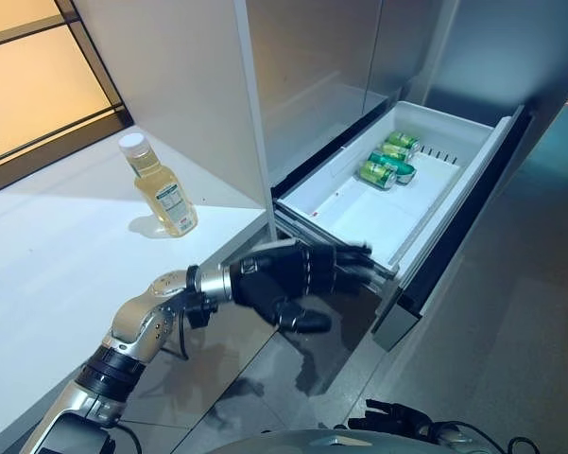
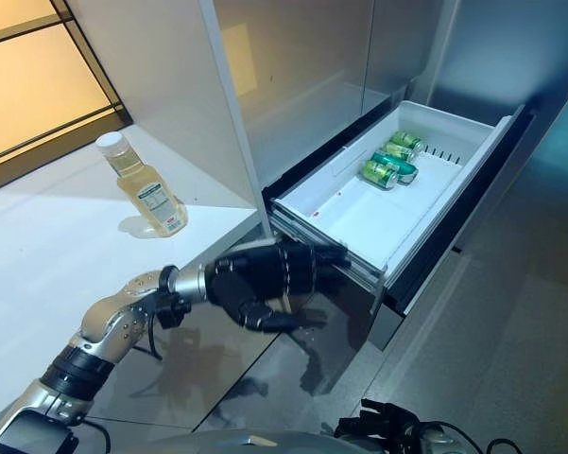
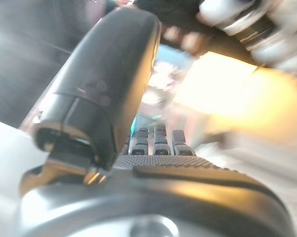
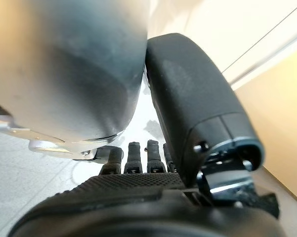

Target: Put drinks into fridge and close the fridge

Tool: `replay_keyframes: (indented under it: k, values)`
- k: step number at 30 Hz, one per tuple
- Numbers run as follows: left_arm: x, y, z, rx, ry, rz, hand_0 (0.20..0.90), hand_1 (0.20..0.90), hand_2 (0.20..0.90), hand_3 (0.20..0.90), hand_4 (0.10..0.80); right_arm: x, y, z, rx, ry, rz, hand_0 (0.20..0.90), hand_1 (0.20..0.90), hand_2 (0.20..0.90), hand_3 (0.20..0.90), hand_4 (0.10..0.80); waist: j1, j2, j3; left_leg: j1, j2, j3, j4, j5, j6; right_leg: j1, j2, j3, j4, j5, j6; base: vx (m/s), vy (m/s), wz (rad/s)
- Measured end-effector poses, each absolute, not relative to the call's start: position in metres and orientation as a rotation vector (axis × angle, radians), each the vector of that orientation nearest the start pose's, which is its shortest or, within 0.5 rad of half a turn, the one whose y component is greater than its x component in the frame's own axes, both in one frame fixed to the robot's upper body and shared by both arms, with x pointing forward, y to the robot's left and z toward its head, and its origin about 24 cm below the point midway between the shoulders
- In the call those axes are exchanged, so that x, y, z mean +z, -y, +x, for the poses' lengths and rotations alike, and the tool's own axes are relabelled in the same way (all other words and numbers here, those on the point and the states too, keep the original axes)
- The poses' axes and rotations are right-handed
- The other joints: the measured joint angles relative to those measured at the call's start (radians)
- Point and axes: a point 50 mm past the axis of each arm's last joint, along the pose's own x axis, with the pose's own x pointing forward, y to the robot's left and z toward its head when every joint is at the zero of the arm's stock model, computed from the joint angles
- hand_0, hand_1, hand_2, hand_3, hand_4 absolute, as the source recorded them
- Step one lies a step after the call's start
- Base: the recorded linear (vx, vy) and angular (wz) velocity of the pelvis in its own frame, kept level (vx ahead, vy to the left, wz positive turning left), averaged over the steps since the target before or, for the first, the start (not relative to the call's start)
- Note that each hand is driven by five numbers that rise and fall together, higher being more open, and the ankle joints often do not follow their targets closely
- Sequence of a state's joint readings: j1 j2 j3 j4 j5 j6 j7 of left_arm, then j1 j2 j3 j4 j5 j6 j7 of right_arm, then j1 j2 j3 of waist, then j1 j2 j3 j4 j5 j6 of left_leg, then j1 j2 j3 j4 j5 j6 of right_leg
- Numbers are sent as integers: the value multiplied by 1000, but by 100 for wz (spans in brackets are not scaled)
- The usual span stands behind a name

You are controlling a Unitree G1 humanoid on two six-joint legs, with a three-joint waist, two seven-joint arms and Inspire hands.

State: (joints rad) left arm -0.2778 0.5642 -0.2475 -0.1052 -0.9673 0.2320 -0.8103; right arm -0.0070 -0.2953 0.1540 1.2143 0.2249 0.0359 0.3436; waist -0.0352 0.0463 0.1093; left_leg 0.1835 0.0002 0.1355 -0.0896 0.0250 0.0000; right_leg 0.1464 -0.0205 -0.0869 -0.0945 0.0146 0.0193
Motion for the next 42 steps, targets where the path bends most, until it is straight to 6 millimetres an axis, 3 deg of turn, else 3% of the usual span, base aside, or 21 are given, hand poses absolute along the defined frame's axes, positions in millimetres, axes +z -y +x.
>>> replay_keyframes:
  k: [4,9,15,21,29,34,42]
  values:
    - [173,-167,276,-893,405,-333,900,900,900,900,800,-158,236,86,104,-1241,57,900,900,900,900,800,-2,-1,-13,1,-1,1,0,0,0,-1,-1,3,-1,-2,2,50,-4,-4]
    - [215,-217,273,-407,740,-195,900,900,900,900,800,-161,230,80,103,-1256,54,900,900,900,900,800,6,-25,-41,1,-2,0,1,0,1,-2,0,11,-1,2,-3,29,2,-1]
    - [237,-246,261,-17,908,-22,900,900,900,900,800,-165,221,72,112,-1277,71,900,900,900,900,800,27,-60,-63,-1,-4,0,1,-1,1,-3,-2,11,-1,2,-3,0,0,0]
    - [237,-253,262,184,903,123,900,900,900,900,800,-165,221,70,110,-1283,72,900,900,900,900,800,33,-59,-72,-2,-4,0,-2,-1,1,-4,-2,11,-1,2,-3,0,0,0]
    - [212,-271,278,308,726,136,900,900,900,900,800,-165,222,69,102,-1289,68,900,900,900,900,800,31,-49,-79,-2,-3,0,0,-1,1,-4,0,12,3,7,-6,0,0,0]
    - [194,-272,287,290,604,151,900,900,900,900,800,-165,222,69,102,-1292,67,900,900,900,900,800,34,-50,-79,-2,-3,0,0,-1,1,-4,-1,11,3,7,-6,0,0,0]
    - [188,-265,290,204,565,155,900,900,900,900,800,-165,222,70,104,-1290,67,900,900,900,900,800,31,-50,-78,-2,-3,0,0,-1,1,-4,-1,11,3,7,-6,0,0,0]
